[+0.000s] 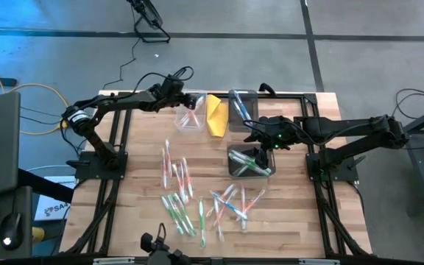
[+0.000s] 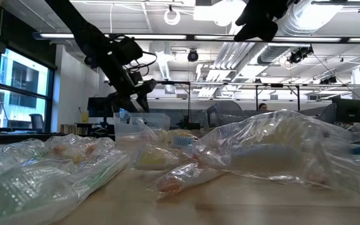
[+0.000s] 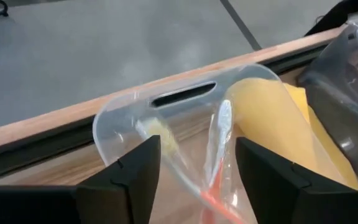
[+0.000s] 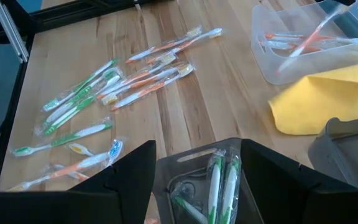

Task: Pick & Place Toothbrushes
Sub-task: Put the orange toothbrush into the transparent bin

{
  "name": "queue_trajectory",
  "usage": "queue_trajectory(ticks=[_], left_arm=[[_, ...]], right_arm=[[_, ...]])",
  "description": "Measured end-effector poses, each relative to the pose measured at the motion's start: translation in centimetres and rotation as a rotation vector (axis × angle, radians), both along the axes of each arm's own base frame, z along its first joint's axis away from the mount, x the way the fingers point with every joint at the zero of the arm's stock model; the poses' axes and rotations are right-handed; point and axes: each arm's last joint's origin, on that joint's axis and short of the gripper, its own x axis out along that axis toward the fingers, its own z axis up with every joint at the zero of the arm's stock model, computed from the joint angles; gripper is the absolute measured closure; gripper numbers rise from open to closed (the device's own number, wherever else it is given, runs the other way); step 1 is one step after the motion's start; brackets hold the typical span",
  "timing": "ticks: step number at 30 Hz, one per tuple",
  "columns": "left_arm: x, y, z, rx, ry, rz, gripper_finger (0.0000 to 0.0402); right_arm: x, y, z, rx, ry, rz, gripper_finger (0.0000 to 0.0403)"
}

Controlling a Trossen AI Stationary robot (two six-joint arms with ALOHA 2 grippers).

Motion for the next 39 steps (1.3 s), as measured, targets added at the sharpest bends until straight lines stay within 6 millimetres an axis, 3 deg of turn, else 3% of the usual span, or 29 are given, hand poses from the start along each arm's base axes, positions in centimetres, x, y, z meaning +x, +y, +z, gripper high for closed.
queue_trajectory(ticks=[12,24,29,39], left_arm=[[-0.4,-0.4,2.0,0.069,-0.031,-0.027,0.0194],[-1.6,-2.2,5.2,0.109,-0.056,-0.183,0.0199],[-1.9,-3.9,6.3,0.14,-0.017,-0.253,0.0237],[-1.8,-7.6,7.8,0.2,0.056,-0.428,0.0363]], right_arm=[[0.0,0.0,0.0,0.0,0.0,0.0,0.0176],[0.0,-0.2,0.0,-0.032,0.001,-0.041,0.0176],[0.0,-0.2,0.0,-0.032,0.0,-0.042,0.0176],[0.0,-0.2,0.0,-0.051,0.002,-0.027,0.0176]])
